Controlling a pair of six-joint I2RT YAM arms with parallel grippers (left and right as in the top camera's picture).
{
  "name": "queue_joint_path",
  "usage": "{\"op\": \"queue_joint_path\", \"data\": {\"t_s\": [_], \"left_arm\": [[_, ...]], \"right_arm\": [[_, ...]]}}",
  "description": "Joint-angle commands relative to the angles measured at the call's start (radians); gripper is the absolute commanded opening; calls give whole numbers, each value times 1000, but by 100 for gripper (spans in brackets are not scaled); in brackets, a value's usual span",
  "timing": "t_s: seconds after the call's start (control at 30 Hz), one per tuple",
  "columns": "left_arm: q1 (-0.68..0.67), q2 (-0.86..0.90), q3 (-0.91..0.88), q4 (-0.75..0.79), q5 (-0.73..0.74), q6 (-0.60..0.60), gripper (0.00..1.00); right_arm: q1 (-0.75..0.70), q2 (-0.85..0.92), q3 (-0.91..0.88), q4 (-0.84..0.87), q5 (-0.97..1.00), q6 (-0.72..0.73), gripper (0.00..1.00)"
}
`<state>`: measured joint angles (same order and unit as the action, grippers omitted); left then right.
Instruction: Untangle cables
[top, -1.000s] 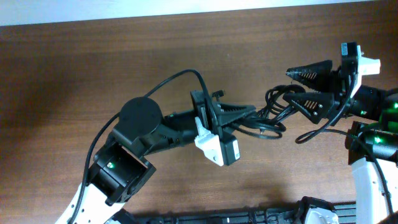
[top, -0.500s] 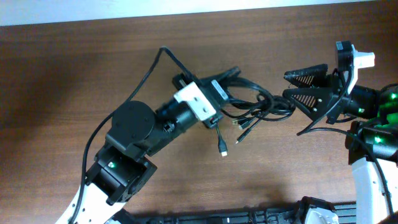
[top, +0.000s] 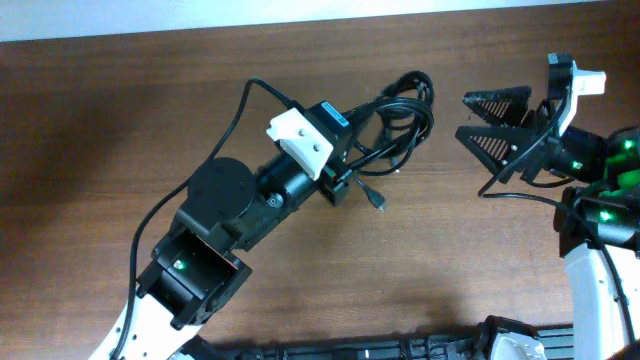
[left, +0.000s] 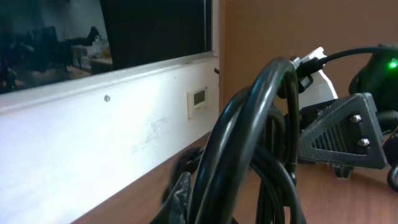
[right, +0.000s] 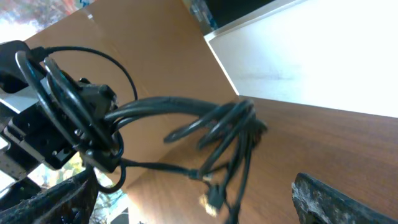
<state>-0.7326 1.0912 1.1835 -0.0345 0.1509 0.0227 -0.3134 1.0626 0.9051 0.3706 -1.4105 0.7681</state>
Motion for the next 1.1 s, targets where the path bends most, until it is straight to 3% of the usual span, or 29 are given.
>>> {"op": "queue_joint_path", "data": {"t_s": [0.0,0.5,0.67,1.07], "left_arm": [[2,-8,11,11,-29,-64,0],[2,-8,11,22,-13,-64,0],[2,-8,11,22,-10,-64,0],[2,-8,11,-17,-18,-169,0]], "right_arm": [[6,0,2,3,35,49,99],[7,6,2,3,23,101,99],[19,6,3,68,-13,34,99],[19,62,31,82,54,213,99]]}}
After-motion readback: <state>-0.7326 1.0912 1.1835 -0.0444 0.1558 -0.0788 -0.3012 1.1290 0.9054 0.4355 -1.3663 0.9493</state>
